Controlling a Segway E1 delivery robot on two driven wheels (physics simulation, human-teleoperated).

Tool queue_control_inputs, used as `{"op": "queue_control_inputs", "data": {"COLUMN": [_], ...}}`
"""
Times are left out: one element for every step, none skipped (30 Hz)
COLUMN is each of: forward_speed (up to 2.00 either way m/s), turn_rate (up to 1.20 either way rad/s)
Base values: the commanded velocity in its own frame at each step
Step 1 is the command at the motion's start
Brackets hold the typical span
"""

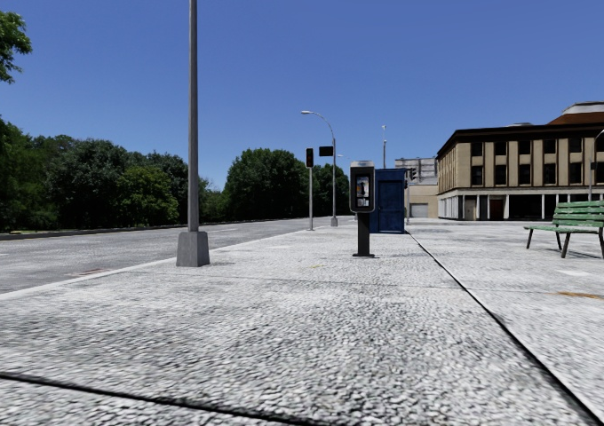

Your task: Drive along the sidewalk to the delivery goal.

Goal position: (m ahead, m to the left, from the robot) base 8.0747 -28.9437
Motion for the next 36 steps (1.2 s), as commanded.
{"op": "queue_control_inputs", "data": {"forward_speed": [0.00, 0.00, 0.00, 0.00, 0.00, 0.00, 0.00, 0.00, 0.00, 0.00, 0.00, 0.00, 0.00, 0.00, 0.00, 0.00, 0.00, 0.00, 0.00, 0.00, 0.00, 0.00, 0.00, 0.00, 0.00, 0.00, 0.00, 0.00, 0.00, 0.00, 0.00, 0.00, 0.00, 0.00, 0.00, 0.00], "turn_rate": [0.00, 0.00, 0.00, 0.00, 0.00, 0.00, 0.00, 0.00, 0.00, 0.00, 0.00, 0.00, 0.00, 0.00, 0.00, 0.00, 0.00, 0.00, 0.00, 0.00, 0.00, 0.00, 0.00, 0.00, 0.00, 0.00, 0.00, 0.00, 0.00, 0.00, -0.66, -1.20, -1.20, -1.20, -1.20, -1.20]}}
